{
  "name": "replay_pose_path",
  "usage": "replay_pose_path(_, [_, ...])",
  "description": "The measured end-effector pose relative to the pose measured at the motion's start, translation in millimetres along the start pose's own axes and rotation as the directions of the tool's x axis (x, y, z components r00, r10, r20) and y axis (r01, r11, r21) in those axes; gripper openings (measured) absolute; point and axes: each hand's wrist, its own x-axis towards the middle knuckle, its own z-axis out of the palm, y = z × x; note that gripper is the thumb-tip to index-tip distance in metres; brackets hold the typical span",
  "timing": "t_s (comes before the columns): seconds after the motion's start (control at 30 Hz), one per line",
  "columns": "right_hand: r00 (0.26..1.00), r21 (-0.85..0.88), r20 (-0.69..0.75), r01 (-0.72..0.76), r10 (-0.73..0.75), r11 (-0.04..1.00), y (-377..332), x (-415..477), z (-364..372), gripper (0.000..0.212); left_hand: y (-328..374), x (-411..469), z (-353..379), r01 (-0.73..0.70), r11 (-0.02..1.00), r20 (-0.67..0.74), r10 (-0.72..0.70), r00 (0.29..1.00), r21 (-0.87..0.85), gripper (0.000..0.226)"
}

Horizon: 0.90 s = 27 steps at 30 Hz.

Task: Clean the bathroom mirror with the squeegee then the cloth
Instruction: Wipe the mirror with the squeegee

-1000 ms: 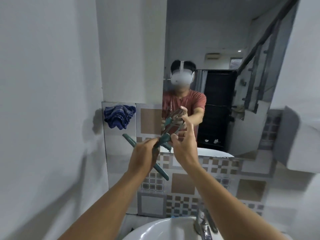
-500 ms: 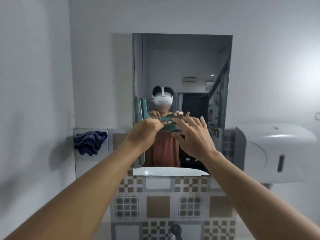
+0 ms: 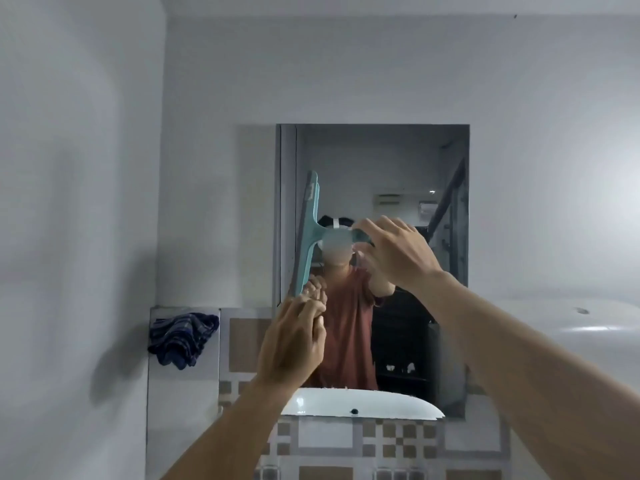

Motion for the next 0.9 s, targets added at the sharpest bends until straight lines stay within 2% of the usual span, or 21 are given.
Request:
replay_pose_path(0.1, [1.000,0.012,-0.012,0.016,-0.016,1.000,3.2,30.7,-1.5,0.031,-13.0,-6.6,11.5,0.125,0.989,0.032,-0.128,0.991,0.083,0.025])
replay_pose_path(0.23, [0.999,0.056,-0.013,0.047,-0.047,0.997,6.8,67.3,-3.0,0.032,-23.5,2.3,22.1,0.296,0.935,0.011,-0.303,0.953,0.198,0.058])
replay_pose_path(0.37, [0.998,0.062,0.001,0.068,-0.068,0.996,6.7,92.8,-4.5,0.032,-29.4,8.4,35.5,0.218,0.933,0.082,-0.250,0.965,0.286,0.084])
replay_pose_path(0.53, [0.991,0.007,0.049,0.126,-0.127,0.992,7.0,115.7,-0.5,0.031,-38.2,14.7,49.4,0.147,0.948,0.237,-0.217,0.947,0.283,0.091])
replay_pose_path(0.77, [0.985,-0.057,0.042,0.170,-0.168,0.984,16.1,133.1,-1.3,0.033,-38.2,20.1,53.6,0.159,0.952,0.196,-0.214,0.957,0.262,0.087])
replay_pose_path(0.9, [0.991,-0.048,0.012,0.133,-0.133,0.990,22.6,136.2,-5.4,0.033,-38.3,20.6,50.8,0.159,0.952,0.186,-0.212,0.959,0.262,0.088])
